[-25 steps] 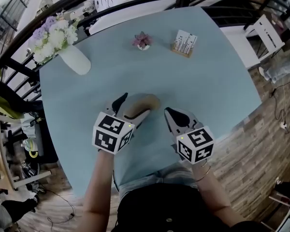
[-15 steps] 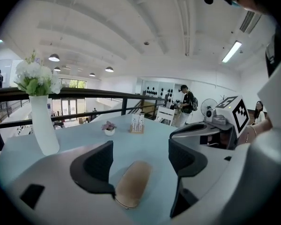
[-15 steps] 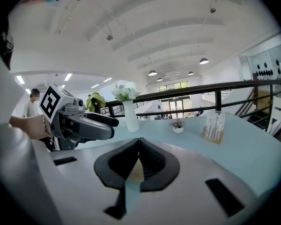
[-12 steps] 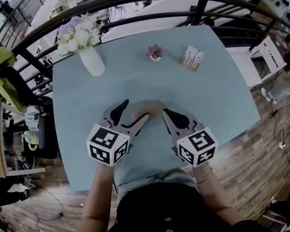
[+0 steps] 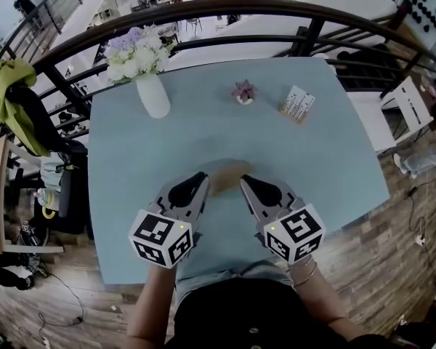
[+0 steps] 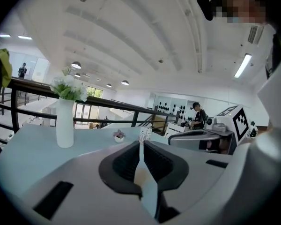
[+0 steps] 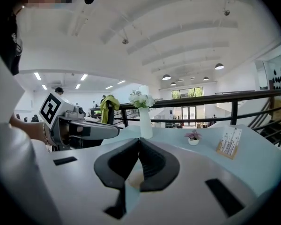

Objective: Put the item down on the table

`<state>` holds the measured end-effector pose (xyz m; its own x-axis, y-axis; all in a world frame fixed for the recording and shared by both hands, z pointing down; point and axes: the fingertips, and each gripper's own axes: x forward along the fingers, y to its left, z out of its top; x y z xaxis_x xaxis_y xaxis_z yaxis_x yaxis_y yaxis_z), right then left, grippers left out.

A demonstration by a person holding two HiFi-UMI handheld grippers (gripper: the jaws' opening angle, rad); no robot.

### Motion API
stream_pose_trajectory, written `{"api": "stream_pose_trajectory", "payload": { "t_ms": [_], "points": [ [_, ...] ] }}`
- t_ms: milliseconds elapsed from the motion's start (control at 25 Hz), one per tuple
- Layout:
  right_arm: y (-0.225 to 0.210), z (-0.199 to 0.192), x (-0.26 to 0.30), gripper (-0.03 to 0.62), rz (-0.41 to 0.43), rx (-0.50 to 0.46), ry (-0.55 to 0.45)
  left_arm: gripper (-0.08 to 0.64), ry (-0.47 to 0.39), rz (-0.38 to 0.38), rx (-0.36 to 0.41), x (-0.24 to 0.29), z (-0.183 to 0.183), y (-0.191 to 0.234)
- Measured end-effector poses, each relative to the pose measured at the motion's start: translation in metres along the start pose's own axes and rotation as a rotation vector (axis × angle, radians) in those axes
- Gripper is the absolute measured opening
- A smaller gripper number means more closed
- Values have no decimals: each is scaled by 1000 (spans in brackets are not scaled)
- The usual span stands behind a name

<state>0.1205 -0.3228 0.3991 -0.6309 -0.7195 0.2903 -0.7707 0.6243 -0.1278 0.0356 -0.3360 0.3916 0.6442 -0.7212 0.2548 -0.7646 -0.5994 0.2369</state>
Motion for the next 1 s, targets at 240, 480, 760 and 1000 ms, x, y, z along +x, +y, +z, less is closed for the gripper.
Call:
{"api": "stream_pose_trajectory", "payload": {
  "t_ms": [240,480,760,1000],
  "points": [
    [14,-11,3,5,42,2,17,26,7,16,-13,-9,-17,-7],
    [18,-29,6,5,63,7,60,15,89,31,2,-9,-48,-10],
    [24,-45,8,5,76,13,98,15,164,32,6,-8,-77,-13],
    [27,-47,10,5,84,23,105,15,167,31,-33,-9,-78,-15]
  ]
}}
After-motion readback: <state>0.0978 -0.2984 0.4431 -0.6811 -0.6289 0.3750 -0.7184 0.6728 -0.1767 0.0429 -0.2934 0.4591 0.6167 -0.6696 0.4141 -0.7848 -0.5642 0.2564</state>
